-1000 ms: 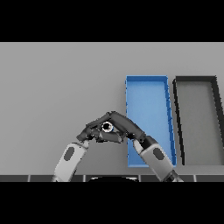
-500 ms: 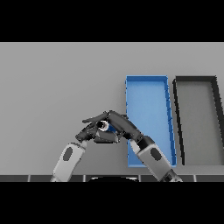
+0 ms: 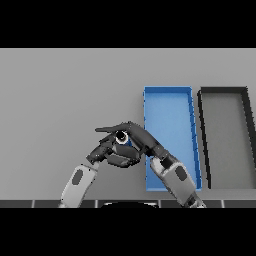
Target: Pick up the blue pipe and place it into the blue bin.
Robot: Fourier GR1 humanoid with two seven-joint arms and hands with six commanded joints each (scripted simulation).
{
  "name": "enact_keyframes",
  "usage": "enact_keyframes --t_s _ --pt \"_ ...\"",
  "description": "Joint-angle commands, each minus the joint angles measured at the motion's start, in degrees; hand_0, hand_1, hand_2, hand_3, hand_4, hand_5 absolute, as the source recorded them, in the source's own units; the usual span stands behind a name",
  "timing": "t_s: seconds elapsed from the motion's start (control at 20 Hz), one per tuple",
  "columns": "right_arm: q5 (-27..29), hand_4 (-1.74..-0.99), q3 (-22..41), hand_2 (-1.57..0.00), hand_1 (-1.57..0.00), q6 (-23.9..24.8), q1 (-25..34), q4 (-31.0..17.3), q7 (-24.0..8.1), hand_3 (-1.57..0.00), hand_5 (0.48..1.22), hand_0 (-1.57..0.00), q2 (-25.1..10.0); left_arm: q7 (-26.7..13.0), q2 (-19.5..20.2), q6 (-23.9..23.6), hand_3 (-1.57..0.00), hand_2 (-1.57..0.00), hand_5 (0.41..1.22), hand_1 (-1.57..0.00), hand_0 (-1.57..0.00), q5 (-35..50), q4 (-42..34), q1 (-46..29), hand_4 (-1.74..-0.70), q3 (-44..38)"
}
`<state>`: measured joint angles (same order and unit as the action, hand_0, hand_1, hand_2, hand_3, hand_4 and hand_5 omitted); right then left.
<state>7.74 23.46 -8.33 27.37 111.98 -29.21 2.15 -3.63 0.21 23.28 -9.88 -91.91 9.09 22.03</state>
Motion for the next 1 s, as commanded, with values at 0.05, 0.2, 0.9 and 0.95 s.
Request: enact_keyframes --t_s 0.05,0.2,0.9,0.95 --pt "3.5 -1.741 -2.43 -1.57 -1.57 1.21 3.7 0.78 -3.04 -1.57 1.221 -1.57 0.11 -1.04 0.02 0.35 -0.01 -0.01 0.464 -0.01 -0.01 0.32 -0.1 0.79 -0.91 -0.19" --pt "11.56 -1.741 -7.1 -1.57 -1.57 3.99 11.52 1.7 -5.57 -1.57 1.221 -1.57 -3.64 -1.52 0.39 0.75 0.0 -0.01 0.445 -0.01 -0.01 0.63 0.15 1.27 -0.91 -0.63" --pt "15.74 -1.741 -26.76 -1.57 -1.57 13.21 17.14 -8.98 -5.72 -1.57 1.221 -1.57 -26.78 -1.92 0.89 0.32 0.0 0.0 0.413 0.0 0.0 0.01 -0.89 0.93 -0.87 -0.51" --pt "16.15 -1.741 -27.16 -1.57 -1.57 14.12 14.05 -7.93 -5.72 -1.57 1.221 -1.57 -26.99 -1.36 1.47 0.39 0.0 0.0 0.415 0.0 0.0 -0.21 -0.69 0.91 -0.87 -0.69"
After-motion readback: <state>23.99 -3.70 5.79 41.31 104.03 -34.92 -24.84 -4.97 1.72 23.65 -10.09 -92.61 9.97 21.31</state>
